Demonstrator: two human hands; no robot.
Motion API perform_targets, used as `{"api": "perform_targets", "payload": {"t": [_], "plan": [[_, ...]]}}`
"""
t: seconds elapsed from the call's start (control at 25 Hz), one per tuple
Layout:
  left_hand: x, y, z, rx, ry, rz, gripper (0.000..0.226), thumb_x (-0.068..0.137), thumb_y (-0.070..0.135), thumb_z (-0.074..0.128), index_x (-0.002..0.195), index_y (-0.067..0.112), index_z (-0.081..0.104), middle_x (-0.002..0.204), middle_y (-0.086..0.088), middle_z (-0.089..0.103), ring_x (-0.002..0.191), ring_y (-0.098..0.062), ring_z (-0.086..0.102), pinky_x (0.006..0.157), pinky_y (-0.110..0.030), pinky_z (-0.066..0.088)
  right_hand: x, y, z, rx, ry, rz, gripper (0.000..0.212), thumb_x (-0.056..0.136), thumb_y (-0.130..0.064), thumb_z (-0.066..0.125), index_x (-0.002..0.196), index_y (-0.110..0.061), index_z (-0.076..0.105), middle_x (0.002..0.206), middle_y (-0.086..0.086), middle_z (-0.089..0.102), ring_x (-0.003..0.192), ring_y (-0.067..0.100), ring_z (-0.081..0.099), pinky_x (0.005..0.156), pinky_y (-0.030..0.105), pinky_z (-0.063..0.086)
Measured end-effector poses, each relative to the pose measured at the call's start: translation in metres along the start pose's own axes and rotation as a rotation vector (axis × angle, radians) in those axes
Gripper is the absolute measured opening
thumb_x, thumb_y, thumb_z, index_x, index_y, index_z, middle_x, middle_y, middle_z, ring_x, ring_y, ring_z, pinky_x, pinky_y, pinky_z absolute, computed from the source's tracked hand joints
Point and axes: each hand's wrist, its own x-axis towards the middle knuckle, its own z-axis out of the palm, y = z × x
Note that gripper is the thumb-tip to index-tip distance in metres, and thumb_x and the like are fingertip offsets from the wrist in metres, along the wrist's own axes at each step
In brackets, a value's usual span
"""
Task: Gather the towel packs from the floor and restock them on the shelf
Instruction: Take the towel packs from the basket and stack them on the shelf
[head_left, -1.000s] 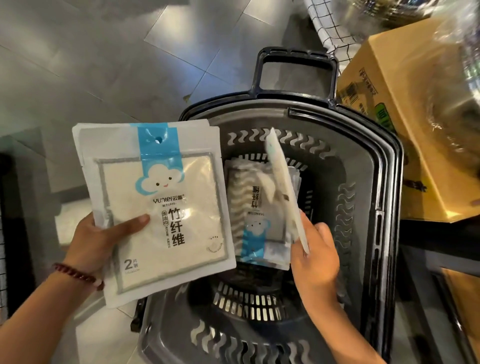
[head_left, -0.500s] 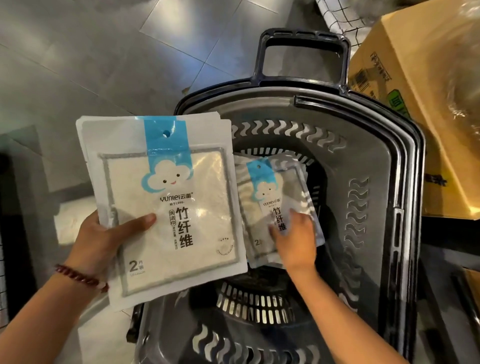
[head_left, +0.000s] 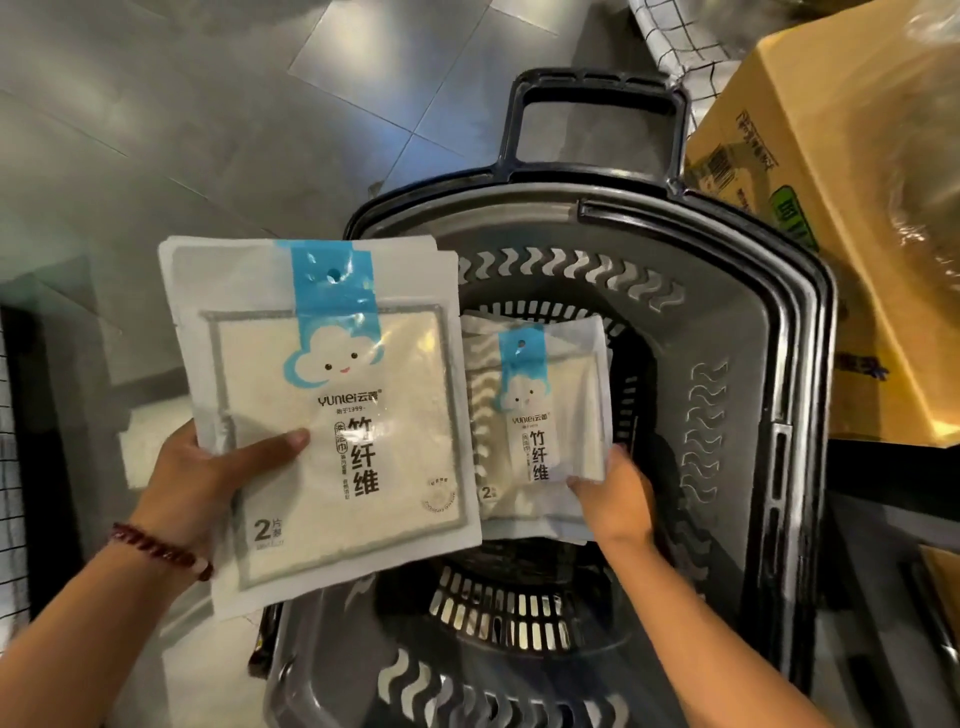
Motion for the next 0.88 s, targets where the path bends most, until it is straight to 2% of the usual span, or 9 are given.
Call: {"api": "perform_targets", "payload": {"t": [0.08,0.16,0.28,0.36,0.4,0.48,0.64,0.76,0.88], "plan": [[-0.012,0.014,0.007,-0.021,-0.013,0.005,0.095,0.009,0.035,0.094,0.096,0.009,0.066,0.092,-0.011,0.074,0.078,-0.026,0.072,0.057,-0.035,0.058,-0.019,-0.005,-0.021,0.051,-0.012,-0.11,0.011,0.09,-0.007,0.057,0.082,-0.008,0.049,0.074,0.005,0.053,0.076,0.023,0.054,0.055,0.026,0.036],[-0.028,0.03,0.013,-0.037,-0.022,0.007,0.095,0.009,0.033,0.094,0.097,0.009,0.066,0.091,-0.01,0.074,0.076,-0.023,0.072,0.055,-0.031,0.057,-0.044,-0.012,-0.045,0.069,0.03,-0.166,0.008,0.093,-0.006,0.052,0.097,-0.002,0.056,0.083,0.008,0.058,0.078,0.02,0.053,0.061,0.025,0.036],[-0.069,0.069,0.019,-0.018,-0.039,0.031,0.078,0.021,0.032,0.092,0.091,0.013,0.066,0.082,-0.006,0.075,0.068,-0.018,0.072,0.048,-0.026,0.054,-0.09,-0.031,-0.096,0.174,0.142,-0.203,0.024,0.092,-0.002,0.052,0.115,0.001,0.057,0.098,0.011,0.063,0.09,0.024,0.059,0.075,0.026,0.042],[-0.102,0.1,0.019,-0.014,-0.062,0.057,0.057,0.039,0.024,0.088,0.091,0.014,0.067,0.079,-0.001,0.075,0.072,-0.019,0.072,0.048,-0.024,0.054,-0.125,-0.045,-0.136,0.252,0.215,-0.242,0.031,0.091,0.001,0.054,0.122,0.003,0.055,0.106,0.013,0.063,0.097,0.025,0.059,0.081,0.028,0.043],[-0.121,0.118,0.018,-0.017,-0.071,0.081,0.045,0.049,0.017,0.082,0.09,0.014,0.066,0.078,0.001,0.074,0.07,-0.017,0.072,0.048,-0.023,0.054,-0.144,-0.056,-0.158,0.295,0.221,-0.234,0.034,0.091,0.0,0.053,0.125,0.002,0.052,0.111,0.01,0.062,0.101,0.024,0.059,0.084,0.029,0.043],[-0.154,0.156,0.018,-0.012,-0.1,0.124,0.037,0.054,0.009,0.078,0.088,0.014,0.064,0.073,0.004,0.074,0.061,-0.01,0.07,0.049,-0.024,0.056,-0.18,-0.077,-0.202,0.394,0.208,-0.21,0.037,0.093,-0.002,0.051,0.129,-0.001,0.05,0.12,0.006,0.059,0.107,0.021,0.057,0.09,0.03,0.043],[-0.221,0.228,0.009,0.016,-0.172,0.253,0.024,0.07,0.0,0.072,0.085,0.016,0.064,0.067,0.008,0.073,0.063,-0.006,0.07,0.061,-0.027,0.058,-0.266,-0.117,-0.281,0.513,0.238,-0.328,0.017,0.091,0.001,0.054,0.103,-0.01,0.058,0.089,-0.006,0.062,0.084,0.006,0.06,0.071,0.018,0.047],[-0.267,0.279,0.0,-0.006,-0.277,0.327,0.027,0.064,0.005,0.078,0.087,0.014,0.066,0.078,0.002,0.075,0.07,-0.013,0.072,0.061,-0.029,0.059,-0.336,-0.143,-0.331,0.668,0.297,-0.386,0.02,0.091,-0.002,0.054,0.103,-0.017,0.059,0.093,-0.004,0.065,0.084,0.01,0.063,0.067,0.017,0.051],[-0.308,0.317,-0.002,0.02,-0.434,0.382,0.064,0.031,0.027,0.093,0.088,0.011,0.069,0.086,-0.007,0.075,0.073,-0.021,0.072,0.062,-0.035,0.059,-0.397,-0.154,-0.37,0.752,0.407,-0.461,0.02,0.093,-0.006,0.053,0.105,-0.019,0.061,0.095,-0.008,0.066,0.083,0.0,0.064,0.069,0.014,0.052]]}}
